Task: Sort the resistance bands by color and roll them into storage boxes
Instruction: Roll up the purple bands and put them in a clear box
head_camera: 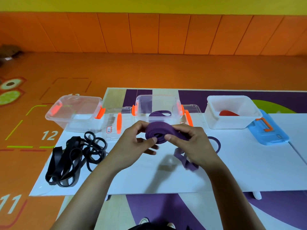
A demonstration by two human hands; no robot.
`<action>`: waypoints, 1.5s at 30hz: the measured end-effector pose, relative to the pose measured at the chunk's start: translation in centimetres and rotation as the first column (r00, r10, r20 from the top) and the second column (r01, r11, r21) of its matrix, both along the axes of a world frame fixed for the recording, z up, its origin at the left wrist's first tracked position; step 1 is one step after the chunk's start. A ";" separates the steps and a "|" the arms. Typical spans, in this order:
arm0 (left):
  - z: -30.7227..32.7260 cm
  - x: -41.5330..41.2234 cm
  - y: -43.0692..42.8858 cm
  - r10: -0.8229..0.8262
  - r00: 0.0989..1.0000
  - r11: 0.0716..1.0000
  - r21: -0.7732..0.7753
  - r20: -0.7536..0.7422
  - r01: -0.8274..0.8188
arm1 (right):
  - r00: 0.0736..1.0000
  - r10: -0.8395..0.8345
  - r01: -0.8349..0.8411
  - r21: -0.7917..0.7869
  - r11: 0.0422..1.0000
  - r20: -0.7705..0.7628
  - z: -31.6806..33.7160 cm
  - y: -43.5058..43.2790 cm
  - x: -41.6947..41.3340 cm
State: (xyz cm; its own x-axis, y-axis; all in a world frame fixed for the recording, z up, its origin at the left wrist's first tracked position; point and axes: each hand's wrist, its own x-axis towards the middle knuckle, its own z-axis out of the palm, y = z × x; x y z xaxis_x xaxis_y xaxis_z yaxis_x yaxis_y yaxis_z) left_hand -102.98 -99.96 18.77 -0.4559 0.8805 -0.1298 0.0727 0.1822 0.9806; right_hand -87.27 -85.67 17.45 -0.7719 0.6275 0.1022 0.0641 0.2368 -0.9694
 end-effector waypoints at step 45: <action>-1.6 0.2 -0.6 -0.026 0.968 0.983 0.181 0.249 -0.020 | 0.999 0.036 -0.038 -0.147 0.988 -0.020 -1.2 -0.6 0.9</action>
State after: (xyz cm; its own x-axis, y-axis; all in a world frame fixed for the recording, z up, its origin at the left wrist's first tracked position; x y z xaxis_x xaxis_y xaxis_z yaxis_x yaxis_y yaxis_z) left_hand -102.75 -100.55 17.16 -0.4265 0.9011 -0.0781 -0.1780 0.0011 0.9840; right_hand -86.38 -86.29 16.21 -0.7937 0.6078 0.0246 0.0407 0.0934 -0.9948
